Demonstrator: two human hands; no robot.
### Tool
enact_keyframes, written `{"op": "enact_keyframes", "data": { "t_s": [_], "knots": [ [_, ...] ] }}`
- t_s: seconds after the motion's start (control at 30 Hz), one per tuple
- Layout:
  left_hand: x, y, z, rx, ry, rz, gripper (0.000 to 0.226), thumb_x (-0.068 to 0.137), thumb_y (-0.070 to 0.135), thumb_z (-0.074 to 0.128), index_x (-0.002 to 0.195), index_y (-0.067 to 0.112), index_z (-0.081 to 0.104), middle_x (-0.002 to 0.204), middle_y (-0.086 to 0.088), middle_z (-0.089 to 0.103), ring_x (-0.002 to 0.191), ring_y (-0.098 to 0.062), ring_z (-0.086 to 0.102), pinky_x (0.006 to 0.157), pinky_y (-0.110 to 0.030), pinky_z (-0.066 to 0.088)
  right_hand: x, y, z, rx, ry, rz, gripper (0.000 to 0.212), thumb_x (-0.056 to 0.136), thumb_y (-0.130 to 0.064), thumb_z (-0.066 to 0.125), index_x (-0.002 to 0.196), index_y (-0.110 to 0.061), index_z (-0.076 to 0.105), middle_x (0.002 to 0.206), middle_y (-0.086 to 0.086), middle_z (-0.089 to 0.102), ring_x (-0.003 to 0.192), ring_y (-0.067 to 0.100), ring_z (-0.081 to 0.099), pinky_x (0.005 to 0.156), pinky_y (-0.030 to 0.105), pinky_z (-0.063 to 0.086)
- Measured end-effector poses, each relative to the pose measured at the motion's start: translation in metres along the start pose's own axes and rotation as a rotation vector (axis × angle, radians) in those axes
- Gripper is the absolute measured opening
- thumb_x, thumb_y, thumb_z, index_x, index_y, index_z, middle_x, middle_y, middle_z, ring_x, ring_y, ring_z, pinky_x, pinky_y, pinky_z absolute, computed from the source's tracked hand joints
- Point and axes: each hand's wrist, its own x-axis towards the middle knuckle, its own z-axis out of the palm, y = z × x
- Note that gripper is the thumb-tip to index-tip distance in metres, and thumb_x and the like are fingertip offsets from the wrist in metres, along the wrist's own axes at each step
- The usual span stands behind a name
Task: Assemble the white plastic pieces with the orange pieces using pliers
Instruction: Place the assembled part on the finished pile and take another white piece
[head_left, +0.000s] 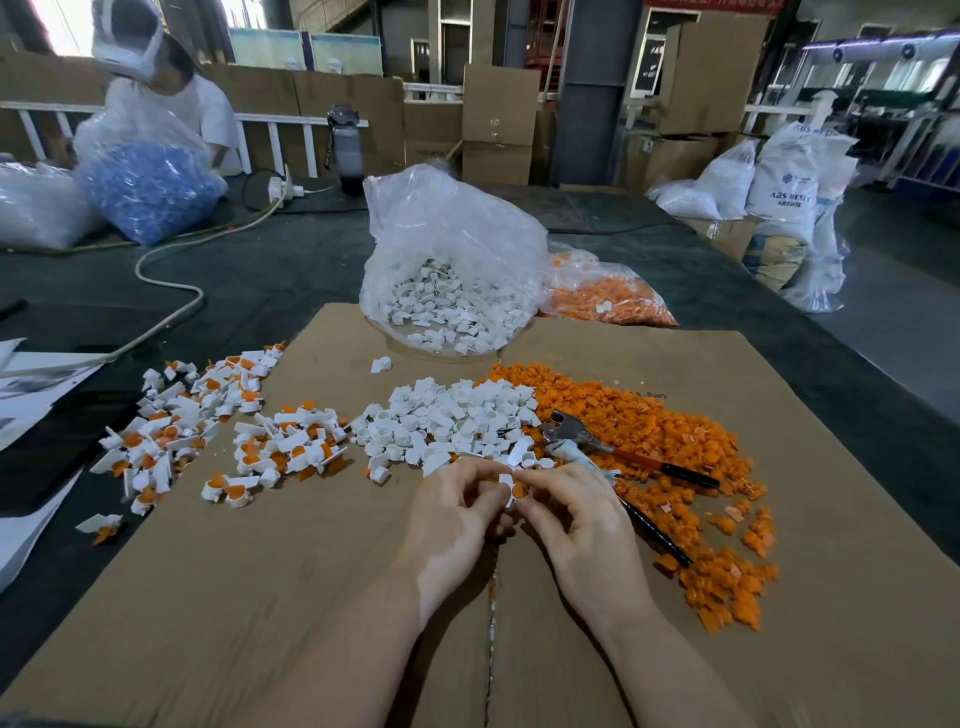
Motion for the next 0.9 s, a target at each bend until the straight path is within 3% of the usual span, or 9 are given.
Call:
{"op": "enact_keyframes", "data": {
  "t_s": [0.27, 0.5, 0.7, 0.8, 0.9],
  "knots": [
    [0.0, 0.001, 0.001, 0.007, 0.016, 0.023, 0.012, 0.086, 0.007, 0.063, 0.098, 0.005, 0.064, 0.065, -0.01, 0.059, 0.061, -0.017, 0.059, 0.062, -0.026, 0.05, 0.0, 0.0, -0.001, -0.019, -0.003, -0.019, 0.02, 0.083, -0.013, 0.068, 0.102, -0.019, 0.071, 0.085, -0.011, 0.058, 0.09, 0.009, 0.052, 0.082, 0.01, 0.036],
    [0.003, -0.001, 0.001, -0.007, 0.001, 0.021, 0.012, 0.085, 0.005, 0.063, 0.098, 0.004, 0.063, 0.067, -0.013, 0.06, 0.058, -0.015, 0.058, 0.059, -0.025, 0.05, 0.0, -0.001, -0.001, -0.024, -0.013, -0.015, 0.02, 0.082, -0.012, 0.069, 0.101, -0.017, 0.071, 0.085, -0.012, 0.057, 0.09, 0.01, 0.052, 0.082, 0.01, 0.035],
    [0.004, -0.001, 0.002, -0.082, 0.004, -0.005, 0.01, 0.085, 0.0, 0.062, 0.095, 0.002, 0.061, 0.066, -0.014, 0.054, 0.05, -0.01, 0.055, 0.052, -0.02, 0.048, 0.001, 0.001, -0.006, -0.192, 0.138, -0.044, 0.026, 0.075, -0.016, 0.078, 0.099, -0.01, 0.07, 0.091, -0.001, 0.065, 0.09, 0.02, 0.059, 0.081, 0.032, 0.044],
    [0.005, -0.002, 0.002, -0.095, 0.018, -0.018, 0.01, 0.086, 0.001, 0.061, 0.093, 0.007, 0.062, 0.065, -0.011, 0.055, 0.048, -0.007, 0.054, 0.05, -0.017, 0.046, 0.01, 0.007, -0.019, -0.418, 0.187, 0.104, 0.038, 0.079, -0.024, 0.073, 0.112, -0.007, 0.065, 0.106, 0.01, 0.064, 0.101, 0.028, 0.058, 0.085, 0.039, 0.041],
    [0.006, -0.001, 0.001, -0.101, 0.015, -0.022, 0.009, 0.087, 0.003, 0.06, 0.093, 0.009, 0.062, 0.064, -0.008, 0.057, 0.049, -0.005, 0.054, 0.051, -0.015, 0.046, 0.022, 0.018, -0.035, -0.681, -0.065, 0.39, 0.063, 0.087, -0.045, 0.053, 0.141, -0.016, 0.036, 0.142, 0.007, 0.037, 0.132, 0.024, 0.031, 0.11, 0.042, 0.02]
  ]
}}
